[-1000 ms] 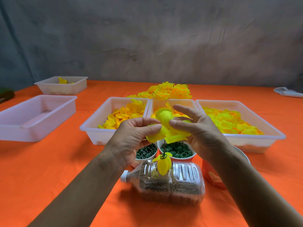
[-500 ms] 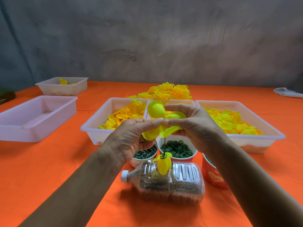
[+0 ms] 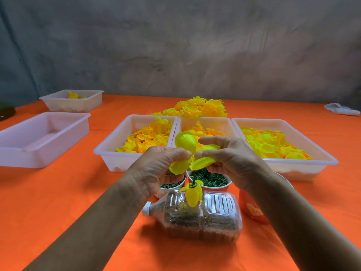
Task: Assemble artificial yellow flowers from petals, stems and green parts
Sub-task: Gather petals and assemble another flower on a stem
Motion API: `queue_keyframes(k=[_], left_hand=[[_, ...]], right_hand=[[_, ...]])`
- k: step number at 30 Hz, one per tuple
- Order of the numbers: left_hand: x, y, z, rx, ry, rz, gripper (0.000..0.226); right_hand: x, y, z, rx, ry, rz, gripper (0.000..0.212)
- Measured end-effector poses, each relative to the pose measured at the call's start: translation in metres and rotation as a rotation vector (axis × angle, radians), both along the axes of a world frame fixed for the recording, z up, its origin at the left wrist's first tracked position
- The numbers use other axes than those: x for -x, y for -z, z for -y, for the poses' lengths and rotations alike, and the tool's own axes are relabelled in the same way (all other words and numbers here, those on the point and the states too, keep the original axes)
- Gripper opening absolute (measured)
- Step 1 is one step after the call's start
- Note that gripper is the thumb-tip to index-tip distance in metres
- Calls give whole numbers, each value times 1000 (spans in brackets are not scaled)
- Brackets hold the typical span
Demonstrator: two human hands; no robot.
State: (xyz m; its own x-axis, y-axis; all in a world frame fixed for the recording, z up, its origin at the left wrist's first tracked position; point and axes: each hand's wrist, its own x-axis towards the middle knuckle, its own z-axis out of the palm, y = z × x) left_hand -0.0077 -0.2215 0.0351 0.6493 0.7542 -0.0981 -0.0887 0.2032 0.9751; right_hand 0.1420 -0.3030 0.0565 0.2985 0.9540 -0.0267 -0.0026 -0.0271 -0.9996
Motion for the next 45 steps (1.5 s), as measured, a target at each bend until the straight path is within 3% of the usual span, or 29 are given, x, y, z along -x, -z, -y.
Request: queue_keyframes(k=[7,13,17,22,34,39,45], left_hand=[[-2,1,5,53,28,31,3],[-2,1,8,64,24,61,5],[-1,-1,9,66,59,49,3],[0,3,7,90,63,34,8],[-2,-1,14,131,81,40,7],[-2,-1,14,36,-27,-22,43],[-3,-2,15,67,-1,-32,30]], right_hand=[[-2,4,-1,40,-50,-147,22],[-3,1,2,32,-96,-168,49],[-3,5,3,46,-95,-176,38],[-2,9,1,48,-110,-171,48],[-5,16,-7,114,-132,-397,19],[-5,16,-7,118,-165,-397,24],[-2,15,-5,100,-173,-377,41]])
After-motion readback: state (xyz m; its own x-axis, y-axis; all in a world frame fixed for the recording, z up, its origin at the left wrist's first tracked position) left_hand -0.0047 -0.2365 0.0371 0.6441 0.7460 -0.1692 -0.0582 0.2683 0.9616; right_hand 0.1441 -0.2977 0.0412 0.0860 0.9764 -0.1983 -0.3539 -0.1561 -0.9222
